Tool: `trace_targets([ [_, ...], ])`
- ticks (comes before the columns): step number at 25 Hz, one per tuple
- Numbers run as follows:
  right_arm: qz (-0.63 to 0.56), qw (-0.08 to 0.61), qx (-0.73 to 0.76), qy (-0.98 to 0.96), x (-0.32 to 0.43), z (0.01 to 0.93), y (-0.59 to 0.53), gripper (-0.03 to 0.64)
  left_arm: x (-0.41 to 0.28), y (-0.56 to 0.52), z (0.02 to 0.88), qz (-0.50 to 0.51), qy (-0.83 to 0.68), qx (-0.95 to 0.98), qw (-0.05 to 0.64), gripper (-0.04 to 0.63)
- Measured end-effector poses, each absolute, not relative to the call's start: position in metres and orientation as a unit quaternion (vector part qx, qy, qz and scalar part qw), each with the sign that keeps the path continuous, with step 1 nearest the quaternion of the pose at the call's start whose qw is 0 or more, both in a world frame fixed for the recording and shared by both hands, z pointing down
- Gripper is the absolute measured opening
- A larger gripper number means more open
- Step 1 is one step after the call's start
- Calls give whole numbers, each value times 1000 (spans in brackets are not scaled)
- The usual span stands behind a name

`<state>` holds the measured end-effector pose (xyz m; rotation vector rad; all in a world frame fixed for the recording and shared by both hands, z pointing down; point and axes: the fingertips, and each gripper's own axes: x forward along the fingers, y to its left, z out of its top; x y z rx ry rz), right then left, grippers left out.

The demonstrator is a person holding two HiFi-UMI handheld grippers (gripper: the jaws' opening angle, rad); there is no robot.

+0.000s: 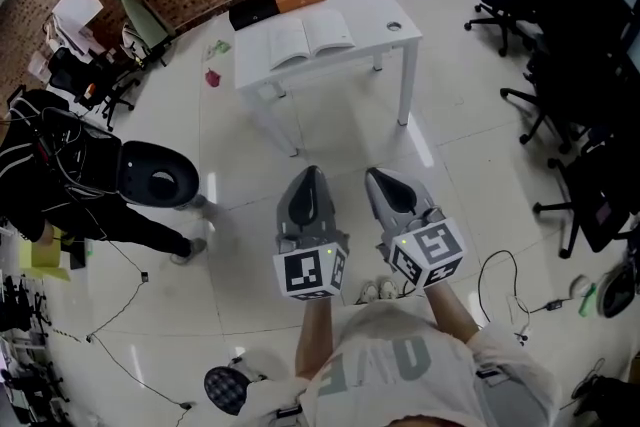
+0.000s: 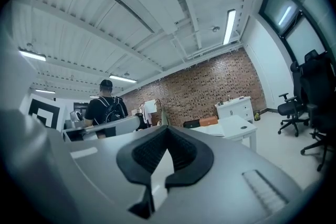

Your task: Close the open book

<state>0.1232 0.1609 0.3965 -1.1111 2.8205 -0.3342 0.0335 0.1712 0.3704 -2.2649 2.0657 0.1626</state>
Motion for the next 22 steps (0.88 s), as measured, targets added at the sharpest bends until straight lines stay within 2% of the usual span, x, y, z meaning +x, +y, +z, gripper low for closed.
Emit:
trace_targets([
  [12,-120,39,-355,926,129,423,131,5,23,159,399,55,691,-721,6,15],
  [17,-147,38,-338,929,100,438,96,3,-20,130,415,61,709,-702,-15,15],
  [22,-148,22,-331,931,46,459,20,3,-76,55,432,59,718,-693,-13,15],
])
